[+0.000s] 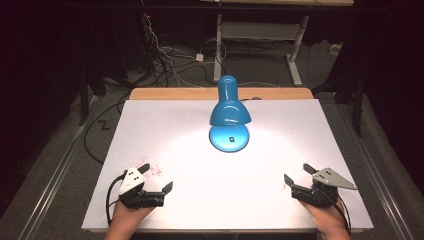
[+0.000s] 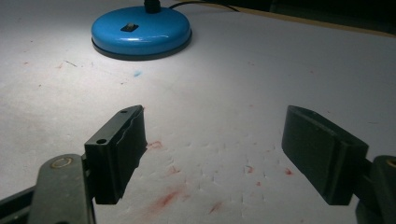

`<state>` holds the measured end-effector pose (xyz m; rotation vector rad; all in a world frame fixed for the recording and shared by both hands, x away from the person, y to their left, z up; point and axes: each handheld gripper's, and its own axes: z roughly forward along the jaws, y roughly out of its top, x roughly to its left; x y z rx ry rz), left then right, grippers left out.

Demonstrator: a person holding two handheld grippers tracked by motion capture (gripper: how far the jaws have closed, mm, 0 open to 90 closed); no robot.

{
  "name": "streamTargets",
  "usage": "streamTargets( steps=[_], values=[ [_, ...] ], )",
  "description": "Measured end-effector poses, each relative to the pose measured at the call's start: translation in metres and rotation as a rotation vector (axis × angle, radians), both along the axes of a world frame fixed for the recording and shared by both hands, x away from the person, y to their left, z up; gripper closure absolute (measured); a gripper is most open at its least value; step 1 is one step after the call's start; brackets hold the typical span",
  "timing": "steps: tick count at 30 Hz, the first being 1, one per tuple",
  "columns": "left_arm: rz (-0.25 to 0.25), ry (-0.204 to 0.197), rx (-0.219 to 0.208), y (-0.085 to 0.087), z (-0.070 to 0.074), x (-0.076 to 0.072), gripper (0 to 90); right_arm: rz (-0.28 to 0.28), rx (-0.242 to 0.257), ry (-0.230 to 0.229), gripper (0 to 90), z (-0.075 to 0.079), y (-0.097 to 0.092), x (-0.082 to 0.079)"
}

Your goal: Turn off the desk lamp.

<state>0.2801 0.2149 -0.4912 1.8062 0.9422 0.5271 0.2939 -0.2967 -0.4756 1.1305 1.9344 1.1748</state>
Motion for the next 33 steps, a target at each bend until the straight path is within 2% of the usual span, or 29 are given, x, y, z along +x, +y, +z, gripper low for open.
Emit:
streamTargets(
  steps=[5,9,13,14,15,18,19,25,26,28,33],
  values=[
    [-0.004,0.000,0.000,-0.0004,0.0001,-0.0002,0.0,-0.004,-0.006,0.011,33.1,-0.0005,-0.0020,0.0009],
    [-0.003,0.000,-0.001,-0.0003,0.0000,0.0001,0.0,-0.006,-0.008,0.015,36.4,-0.0002,-0.0024,0.0012],
    [-0.004,0.000,0.000,-0.0005,0.0001,0.0000,0.0,-0.003,-0.010,0.020,43.6,0.0004,-0.0019,0.0011],
    [-0.005,0.000,0.000,-0.0006,0.0002,-0.0001,0.0,-0.003,-0.013,0.019,48.2,0.0006,-0.0017,0.0010],
    [-0.005,0.000,0.000,-0.0006,0.0003,-0.0001,0.0,-0.003,-0.013,0.019,48.2,0.0006,-0.0017,0.0010],
    [-0.004,-0.001,-0.002,-0.0003,0.0005,-0.0002,0.0,0.001,-0.012,0.024,61.2,0.0015,-0.0015,0.0007],
    [-0.003,-0.001,-0.002,-0.0003,0.0005,-0.0002,0.0,0.001,-0.012,0.024,61.2,0.0015,-0.0015,0.0007],
    [-0.006,0.000,0.000,-0.0005,0.0005,-0.0003,0.0,0.018,-0.005,0.033,80.2,0.0032,-0.0012,0.0003],
    [-0.007,0.002,0.001,-0.0006,0.0004,-0.0002,0.0,0.026,-0.013,0.039,86.5,0.0030,-0.0003,0.0003],
    [-0.007,0.002,0.001,-0.0008,0.0004,-0.0002,0.0,0.028,-0.016,0.038,89.7,0.0030,-0.0004,0.0004],
    [-0.009,0.003,0.001,-0.0014,-0.0002,-0.0002,0.0,0.050,-0.017,0.046,90.0,0.0039,0.0004,0.0022]
  ],
)
